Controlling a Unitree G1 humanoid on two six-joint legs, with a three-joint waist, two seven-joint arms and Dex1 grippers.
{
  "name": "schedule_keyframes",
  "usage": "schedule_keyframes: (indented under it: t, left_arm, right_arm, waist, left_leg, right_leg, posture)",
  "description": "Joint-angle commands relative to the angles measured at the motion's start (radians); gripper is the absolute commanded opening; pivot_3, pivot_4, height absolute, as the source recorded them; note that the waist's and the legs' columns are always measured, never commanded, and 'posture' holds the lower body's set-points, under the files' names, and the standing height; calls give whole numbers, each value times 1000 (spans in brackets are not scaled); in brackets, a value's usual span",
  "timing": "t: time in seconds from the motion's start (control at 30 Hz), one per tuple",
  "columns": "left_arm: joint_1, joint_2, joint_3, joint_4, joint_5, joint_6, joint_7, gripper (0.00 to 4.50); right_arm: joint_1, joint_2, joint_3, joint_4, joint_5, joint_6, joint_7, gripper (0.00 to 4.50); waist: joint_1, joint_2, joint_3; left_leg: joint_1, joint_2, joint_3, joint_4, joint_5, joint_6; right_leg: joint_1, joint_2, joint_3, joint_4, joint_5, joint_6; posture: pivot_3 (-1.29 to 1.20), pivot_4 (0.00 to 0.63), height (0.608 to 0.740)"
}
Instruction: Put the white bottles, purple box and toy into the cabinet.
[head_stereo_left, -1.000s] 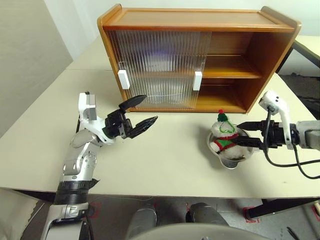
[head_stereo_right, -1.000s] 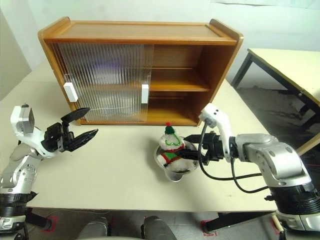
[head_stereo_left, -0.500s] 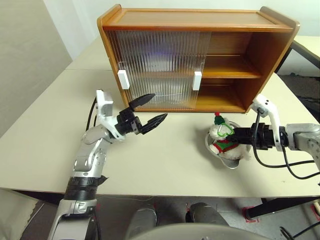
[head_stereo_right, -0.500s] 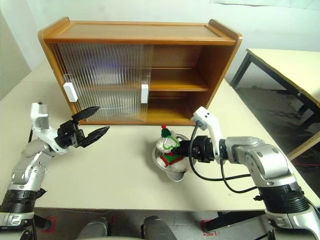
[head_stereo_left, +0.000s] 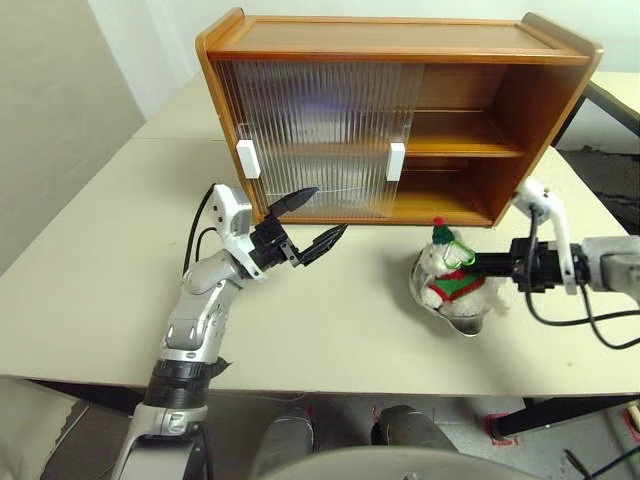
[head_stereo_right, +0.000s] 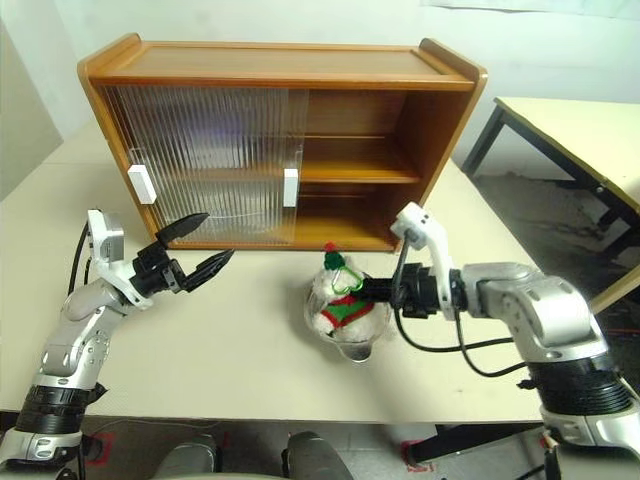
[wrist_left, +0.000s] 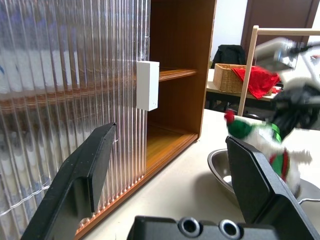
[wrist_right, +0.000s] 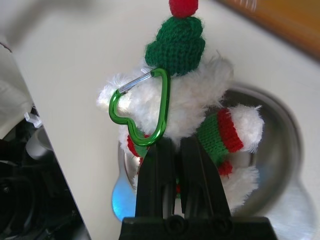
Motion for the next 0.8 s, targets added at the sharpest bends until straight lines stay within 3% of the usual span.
schedule_keyframes:
  t: [0.03,0.23,0.5,0.8]
  left_arm:
    - [-1,9,1,-2,-12,3,-11,4500]
    - [-11,6,-5,6,-17,0,-15,4500]
    - [-22,11,-12,31,-7,4,-22,4500]
    - [-33,2,-31,33,-5,8,-32,4500]
  right_arm:
    - [-52,-33,-53,15,48,40,23,14]
    - [-148,-26,-139,35,126,108,-7,14]
    - [-352,148,-234,177,94,30,-238,14]
    - [-423,209,-171,270,-24,-74,-357,14]
  waist:
    - [1,0,0]
    - [4,0,0]
    - [-1,1,0]
    - [0,3,0]
  left_leg:
    - [0,0,0,0,0,0]
    - [1,0,0,0,0,0]
    - [2,1,-1,-1,0,0]
    - [0,1,-3,-3,-2,2]
  right_leg:
    - [0,0,0,0,0,0]
    - [0,0,0,0,0,-1]
    - [0,0,1,0,1,-1]
    - [-2,-1,0,0,2,-2]
  posture:
    - [-90,0,740]
    - [-90,0,740]
    - [-109,0,740]
    - [-101,0,740]
